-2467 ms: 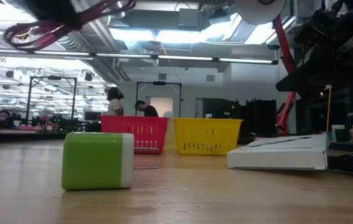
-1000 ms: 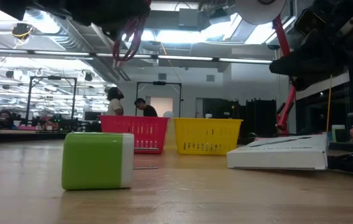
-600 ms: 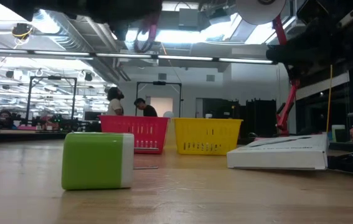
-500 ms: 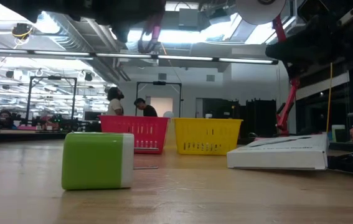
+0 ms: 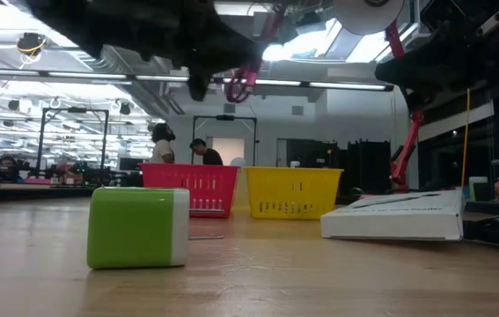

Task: Pick and place items into bin
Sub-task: Put the pink charger cable into the yellow bin

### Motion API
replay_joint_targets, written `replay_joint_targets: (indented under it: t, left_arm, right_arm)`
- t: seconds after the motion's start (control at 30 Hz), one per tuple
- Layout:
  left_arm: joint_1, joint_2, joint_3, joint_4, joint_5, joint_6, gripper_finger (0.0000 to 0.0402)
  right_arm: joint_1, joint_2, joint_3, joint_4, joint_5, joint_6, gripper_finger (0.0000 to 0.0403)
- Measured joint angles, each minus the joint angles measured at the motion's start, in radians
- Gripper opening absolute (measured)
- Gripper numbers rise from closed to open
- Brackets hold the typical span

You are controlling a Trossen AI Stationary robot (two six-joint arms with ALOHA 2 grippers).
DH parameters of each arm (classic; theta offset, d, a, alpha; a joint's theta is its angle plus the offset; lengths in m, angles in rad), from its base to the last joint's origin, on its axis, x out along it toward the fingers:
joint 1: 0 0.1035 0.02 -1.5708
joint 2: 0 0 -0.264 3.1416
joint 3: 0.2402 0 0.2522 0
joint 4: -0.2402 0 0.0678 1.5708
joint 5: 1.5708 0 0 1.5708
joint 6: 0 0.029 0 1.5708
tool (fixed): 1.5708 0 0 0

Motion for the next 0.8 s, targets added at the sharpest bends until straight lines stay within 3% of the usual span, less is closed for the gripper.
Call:
replay_joint_targets:
  t: [0.53, 0.8]
  left_arm:
    - [0.168, 0.177, 0.302, -0.399, 0.228, -0.287, 0.0012]
    - [0.185, 0.181, 0.363, -0.646, 0.183, -0.341, 0.0012]
  right_arm:
    - [0.0, 0.0, 0.0, 0.002, 0.0, 0.001, 0.0]
    - [0.0, 0.0, 0.0, 0.002, 0.0, 0.001, 0.0]
